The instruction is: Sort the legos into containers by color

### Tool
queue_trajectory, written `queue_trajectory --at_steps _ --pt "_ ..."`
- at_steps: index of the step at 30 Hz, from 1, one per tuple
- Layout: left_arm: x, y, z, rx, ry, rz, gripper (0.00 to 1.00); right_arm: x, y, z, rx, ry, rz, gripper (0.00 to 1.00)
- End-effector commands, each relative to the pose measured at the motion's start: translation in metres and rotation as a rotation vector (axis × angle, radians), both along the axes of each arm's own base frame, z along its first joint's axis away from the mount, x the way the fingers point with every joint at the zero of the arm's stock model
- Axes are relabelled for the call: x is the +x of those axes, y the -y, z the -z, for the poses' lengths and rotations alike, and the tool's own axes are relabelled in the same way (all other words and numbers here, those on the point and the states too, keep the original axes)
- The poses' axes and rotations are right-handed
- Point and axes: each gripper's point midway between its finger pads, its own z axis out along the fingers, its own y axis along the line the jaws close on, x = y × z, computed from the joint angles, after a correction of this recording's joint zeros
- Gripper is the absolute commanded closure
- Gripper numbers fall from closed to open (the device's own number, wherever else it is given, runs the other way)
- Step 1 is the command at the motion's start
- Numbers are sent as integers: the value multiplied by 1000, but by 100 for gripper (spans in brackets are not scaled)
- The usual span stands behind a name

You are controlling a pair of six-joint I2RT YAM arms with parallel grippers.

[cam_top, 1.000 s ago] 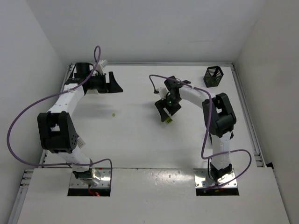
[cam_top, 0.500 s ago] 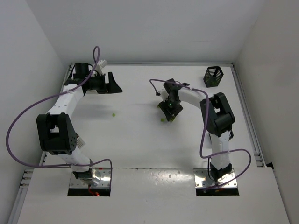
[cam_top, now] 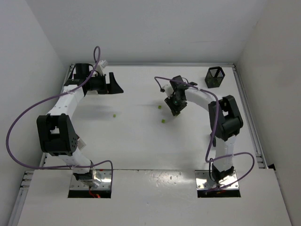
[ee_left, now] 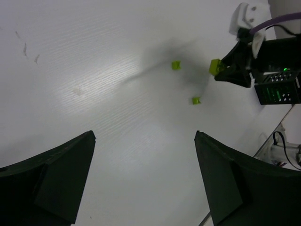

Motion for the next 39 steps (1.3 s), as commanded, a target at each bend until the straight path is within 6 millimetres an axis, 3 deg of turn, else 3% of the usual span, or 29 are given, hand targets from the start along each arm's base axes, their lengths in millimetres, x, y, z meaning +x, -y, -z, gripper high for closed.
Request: queue_trajectory --at_steps 1,2,3,4,5,6,7,8,9,10,11,12,16,17,19,24,32,36,37,39 --pt "12 -4 -26 27 92 -6 0 59 11 -80 54 254 46 88" --pt "12 0 -28 35 92 -1 0 67 17 -90 59 273 65 90" --pt "10 -2 -24 46 72 -13 0 68 25 -80 46 217 107 93" --pt "11 5 -26 64 81 -11 0 90 29 -100 63 255 144 95" --pt "9 3 -27 71 79 -17 0 103 52 -102 57 243 208 99" --pt "7 7 -32 78 100 0 0 112 62 -103 68 227 260 99" --pt "7 10 -31 80 90 -11 0 134 73 -112 75 248 297 99" --pt "11 0 -32 121 90 -71 0 147 100 -118 64 276 355 99" --pt "12 3 -31 138 91 -77 0 160 114 -125 43 323 376 99" --pt "13 4 -35 151 98 -83 0 178 128 -146 21 404 413 99" --pt "18 -2 -37 175 110 -113 0 189 147 -138 -4 403 440 99" --pt "19 -4 -37 184 110 -124 0 209 157 -169 2 486 465 99" --pt "23 -19 -41 208 85 -209 0 229 208 -172 -66 539 542 99" --pt "23 -17 -38 196 70 -206 0 230 227 -166 -82 542 576 99" --pt "24 -21 -38 188 62 -221 0 227 243 -159 -90 542 603 99" --pt "22 -14 -40 209 83 -183 0 222 261 -141 -71 485 641 99" --pt "20 -4 -40 222 123 -82 0 228 261 -122 -38 462 649 92" --pt "4 8 -28 214 121 60 0 231 257 -118 -16 455 636 67" --pt "5 6 -28 227 126 58 0 231 257 -124 -14 466 636 54" --pt "1 -1 -16 259 99 32 0 227 258 -116 -30 445 643 48"
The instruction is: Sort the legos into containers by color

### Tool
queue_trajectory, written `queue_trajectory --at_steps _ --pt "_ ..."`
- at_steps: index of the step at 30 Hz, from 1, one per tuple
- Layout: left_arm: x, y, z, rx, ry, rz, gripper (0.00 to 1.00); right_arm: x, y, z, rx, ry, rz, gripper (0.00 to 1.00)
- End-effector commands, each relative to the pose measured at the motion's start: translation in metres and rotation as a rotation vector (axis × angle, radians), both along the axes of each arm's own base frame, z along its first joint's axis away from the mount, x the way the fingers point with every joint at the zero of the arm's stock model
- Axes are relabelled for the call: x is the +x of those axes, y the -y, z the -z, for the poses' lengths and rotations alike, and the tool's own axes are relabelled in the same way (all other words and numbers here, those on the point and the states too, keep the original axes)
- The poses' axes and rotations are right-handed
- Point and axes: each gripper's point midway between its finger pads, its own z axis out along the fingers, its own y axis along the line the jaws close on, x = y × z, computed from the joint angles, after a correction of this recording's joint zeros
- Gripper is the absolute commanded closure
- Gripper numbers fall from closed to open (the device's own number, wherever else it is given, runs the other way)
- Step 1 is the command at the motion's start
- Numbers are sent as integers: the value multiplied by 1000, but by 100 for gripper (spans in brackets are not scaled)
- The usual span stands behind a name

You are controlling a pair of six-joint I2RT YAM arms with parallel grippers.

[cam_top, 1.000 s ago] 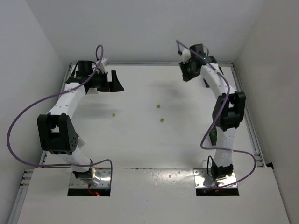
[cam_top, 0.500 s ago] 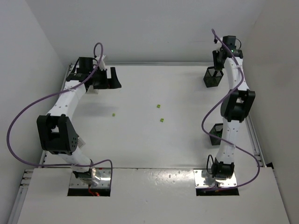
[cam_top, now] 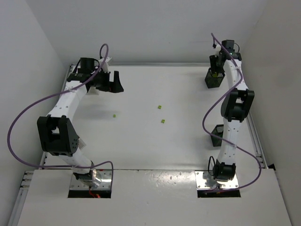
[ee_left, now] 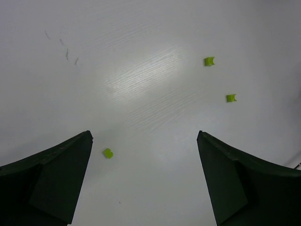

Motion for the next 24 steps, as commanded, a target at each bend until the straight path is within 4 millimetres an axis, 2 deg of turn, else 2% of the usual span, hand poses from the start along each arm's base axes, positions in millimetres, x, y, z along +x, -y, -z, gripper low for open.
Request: queue_trajectory --at_steps 1,4,5,6,7,8,9,10,11,13,14,16,18,20,24 --pt "-6 1 -4 34 34 43 0 6 0 -21 3 57 10 46" --pt "-14 -5 7 79 25 51 3 3 -6 -32 16 65 -35 44" --pt "-20 -5 14 105 10 73 5 -3 -25 -41 45 70 -103 44" --pt "-23 -10 18 137 3 68 8 -7 -33 -49 61 86 -150 44" --pt "-29 -10 25 160 -18 81 10 -12 -49 -55 68 98 -237 40" --pt "-36 -15 37 192 -55 92 13 -21 -72 -41 140 93 -308 36" --pt "-42 -19 48 238 -83 85 20 -30 -90 -69 146 149 -352 32" --pt "-44 -24 55 260 -99 72 23 -36 -103 -71 158 151 -397 24" --pt "-46 -29 61 285 -116 56 25 -48 -120 -60 195 122 -446 21" --pt "-51 -34 68 351 -124 43 34 -60 -147 -57 228 96 -504 16" --pt "-53 -39 74 404 -132 33 38 -73 -157 -49 268 55 -522 16" --pt "-54 -44 81 452 -148 19 41 -82 -175 -41 302 25 -561 16" --pt "-54 -49 97 508 -199 -26 47 -99 -197 -29 337 -27 -597 17" --pt "-54 -50 106 514 -231 -44 50 -101 -201 -30 341 -23 -601 18" --pt "-53 -40 121 510 -280 -79 54 -108 -221 -26 343 -41 -640 18"
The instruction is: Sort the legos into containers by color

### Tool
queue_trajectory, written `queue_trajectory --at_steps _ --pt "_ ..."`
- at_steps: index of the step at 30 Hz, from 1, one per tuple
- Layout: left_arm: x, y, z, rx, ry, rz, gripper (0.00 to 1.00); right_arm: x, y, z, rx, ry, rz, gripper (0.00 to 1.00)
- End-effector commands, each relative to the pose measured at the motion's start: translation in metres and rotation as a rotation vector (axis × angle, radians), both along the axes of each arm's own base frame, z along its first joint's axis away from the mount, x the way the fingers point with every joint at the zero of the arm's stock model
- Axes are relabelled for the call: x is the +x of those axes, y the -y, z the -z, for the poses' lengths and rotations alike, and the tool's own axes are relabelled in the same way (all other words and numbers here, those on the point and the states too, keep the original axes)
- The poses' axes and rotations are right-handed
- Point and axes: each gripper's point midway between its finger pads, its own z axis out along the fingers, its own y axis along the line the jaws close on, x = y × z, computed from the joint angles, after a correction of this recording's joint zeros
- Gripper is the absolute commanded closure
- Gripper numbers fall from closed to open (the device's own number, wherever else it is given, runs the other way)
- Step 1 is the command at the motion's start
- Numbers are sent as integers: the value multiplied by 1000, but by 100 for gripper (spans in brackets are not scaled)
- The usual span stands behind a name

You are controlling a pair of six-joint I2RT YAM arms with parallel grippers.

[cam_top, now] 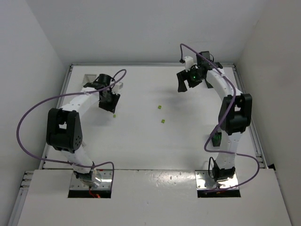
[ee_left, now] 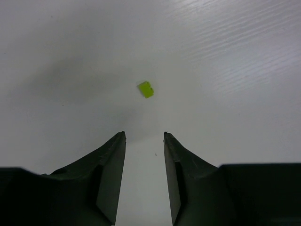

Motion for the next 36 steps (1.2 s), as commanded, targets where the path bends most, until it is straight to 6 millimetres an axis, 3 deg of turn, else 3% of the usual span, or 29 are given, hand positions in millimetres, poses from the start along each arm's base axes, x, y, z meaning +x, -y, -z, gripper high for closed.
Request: queue_trajectory --at_steps 1,7,16,36 --pt "6 0 11 38 -12 -71 57 2 -10 -22 44 51 -19 18" --pt "4 15 35 33 -67 -68 58 2 -20 -22 28 62 -35 18" --pt "14 16 61 45 -128 -110 61 0 -22 -18 12 55 -34 18" --pt "18 7 82 66 -167 -163 65 -3 -24 -18 0 60 -45 20"
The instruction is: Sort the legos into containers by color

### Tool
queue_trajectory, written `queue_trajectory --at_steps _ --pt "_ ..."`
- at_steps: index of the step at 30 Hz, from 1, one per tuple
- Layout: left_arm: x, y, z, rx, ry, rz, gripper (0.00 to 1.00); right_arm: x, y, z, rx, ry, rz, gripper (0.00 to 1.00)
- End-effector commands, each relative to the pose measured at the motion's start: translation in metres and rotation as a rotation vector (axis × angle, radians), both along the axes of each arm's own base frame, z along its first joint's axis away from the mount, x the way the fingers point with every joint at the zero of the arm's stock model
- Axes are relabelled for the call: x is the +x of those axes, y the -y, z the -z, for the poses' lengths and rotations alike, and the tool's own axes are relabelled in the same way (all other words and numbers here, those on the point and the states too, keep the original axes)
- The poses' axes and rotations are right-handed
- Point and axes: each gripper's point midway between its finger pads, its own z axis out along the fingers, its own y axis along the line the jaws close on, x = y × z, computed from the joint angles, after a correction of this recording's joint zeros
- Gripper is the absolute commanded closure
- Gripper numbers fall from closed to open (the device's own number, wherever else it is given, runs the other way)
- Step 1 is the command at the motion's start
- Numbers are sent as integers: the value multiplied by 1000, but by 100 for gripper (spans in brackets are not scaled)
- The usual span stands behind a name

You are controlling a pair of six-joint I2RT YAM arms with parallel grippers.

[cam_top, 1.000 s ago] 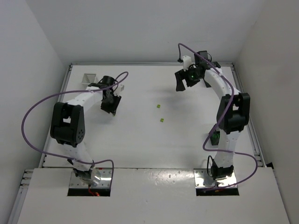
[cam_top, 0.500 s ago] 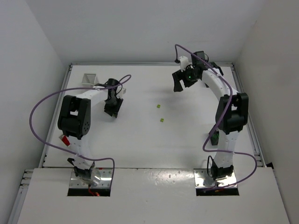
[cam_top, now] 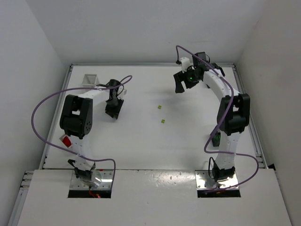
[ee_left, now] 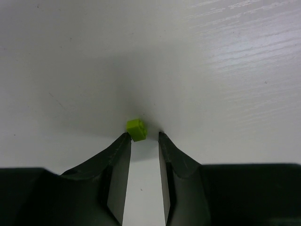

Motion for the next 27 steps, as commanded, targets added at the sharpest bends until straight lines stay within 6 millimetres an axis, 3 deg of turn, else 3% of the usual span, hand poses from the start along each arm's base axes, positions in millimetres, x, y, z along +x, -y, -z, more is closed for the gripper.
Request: queue_trajectory --at_steps 1,14,22,26,27 --pt "17 0 -3 -13 35 -30 65 3 -5 -22 12 64 -13 20" --pt "25 -5 7 -14 20 -67 67 3 -14 -21 12 64 -31 20" --pt "19 -6 8 -51 1 -75 84 -5 -21 -23 21 76 -95 23" --pt "14 13 -11 -216 23 -43 93 -20 -34 -26 76 91 -165 24" --pt "9 35 -31 -393 32 0 94 -24 -38 -30 98 114 -187 24"
